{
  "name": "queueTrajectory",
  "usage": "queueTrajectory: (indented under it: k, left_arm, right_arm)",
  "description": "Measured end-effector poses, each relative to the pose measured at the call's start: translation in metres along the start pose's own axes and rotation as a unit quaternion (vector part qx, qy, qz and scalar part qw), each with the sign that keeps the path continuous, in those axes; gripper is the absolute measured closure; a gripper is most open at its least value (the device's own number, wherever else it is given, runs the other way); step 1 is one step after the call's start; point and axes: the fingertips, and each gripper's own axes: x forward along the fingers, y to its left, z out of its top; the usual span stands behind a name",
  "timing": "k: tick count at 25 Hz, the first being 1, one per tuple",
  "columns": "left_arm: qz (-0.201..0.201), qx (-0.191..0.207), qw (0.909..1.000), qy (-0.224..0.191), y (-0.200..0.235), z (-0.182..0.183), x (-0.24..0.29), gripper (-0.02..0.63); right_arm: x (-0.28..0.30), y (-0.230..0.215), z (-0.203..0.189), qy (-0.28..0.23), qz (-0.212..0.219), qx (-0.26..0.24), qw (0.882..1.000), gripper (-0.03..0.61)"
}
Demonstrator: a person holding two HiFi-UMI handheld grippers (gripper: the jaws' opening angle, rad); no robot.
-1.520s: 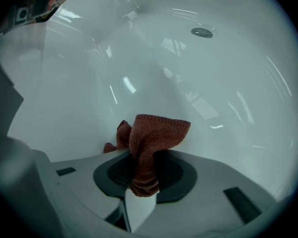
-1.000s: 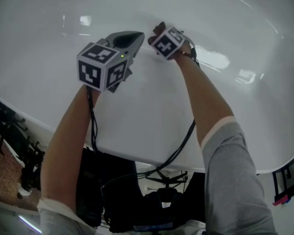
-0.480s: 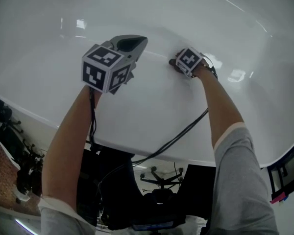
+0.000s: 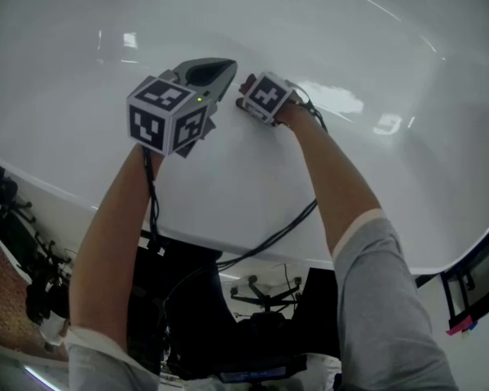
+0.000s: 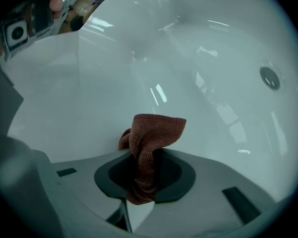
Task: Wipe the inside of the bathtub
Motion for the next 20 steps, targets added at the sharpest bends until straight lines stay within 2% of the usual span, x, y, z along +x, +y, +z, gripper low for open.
queueTrajectory:
  k: [1, 3, 6, 7, 12, 14, 17, 20]
  left_arm:
    - [0.003, -0.003, 1.0000, -0.001, 0.003, 0.000, -0.002, 0.606]
    - [0.006, -0.006, 1.0000, -0.001, 0.007, -0.001, -0.006, 0.606]
    - [0.005, -0.006, 1.0000, 0.000, 0.007, 0.000, -0.008, 0.606]
    - [0.004, -0.005, 1.0000, 0.000, 0.006, 0.000, -0.009, 0.606]
    - [-0.008, 0.005, 1.0000, 0.000, -0.010, 0.001, -0.008, 0.606]
    - [-0.012, 0.009, 0.9999, -0.002, -0.013, 0.003, -0.008, 0.606]
    - [-0.012, 0.007, 0.9999, -0.006, -0.015, 0.001, -0.008, 0.606]
    - [-0.005, 0.001, 0.9999, -0.009, -0.017, 0.000, -0.012, 0.606]
  right_arm:
    - [0.002, 0.004, 0.004, 0.010, -0.003, -0.018, 1.000, 0.497]
    - [0.002, -0.002, -0.002, 0.024, -0.013, -0.018, 0.999, 0.497]
    - [-0.002, 0.005, -0.001, -0.046, 0.033, 0.026, 0.998, 0.494]
    - [-0.003, 0.000, -0.010, -0.047, 0.030, 0.038, 0.998, 0.494]
    - [-0.011, -0.043, -0.097, 0.033, -0.034, 0.062, 0.997, 0.494]
    - [-0.012, -0.051, -0.122, 0.054, -0.037, 0.093, 0.994, 0.494]
    - [-0.013, -0.043, -0.111, 0.035, -0.033, 0.106, 0.993, 0.497]
    - [-0.020, -0.013, -0.059, -0.025, -0.002, 0.102, 0.994, 0.497]
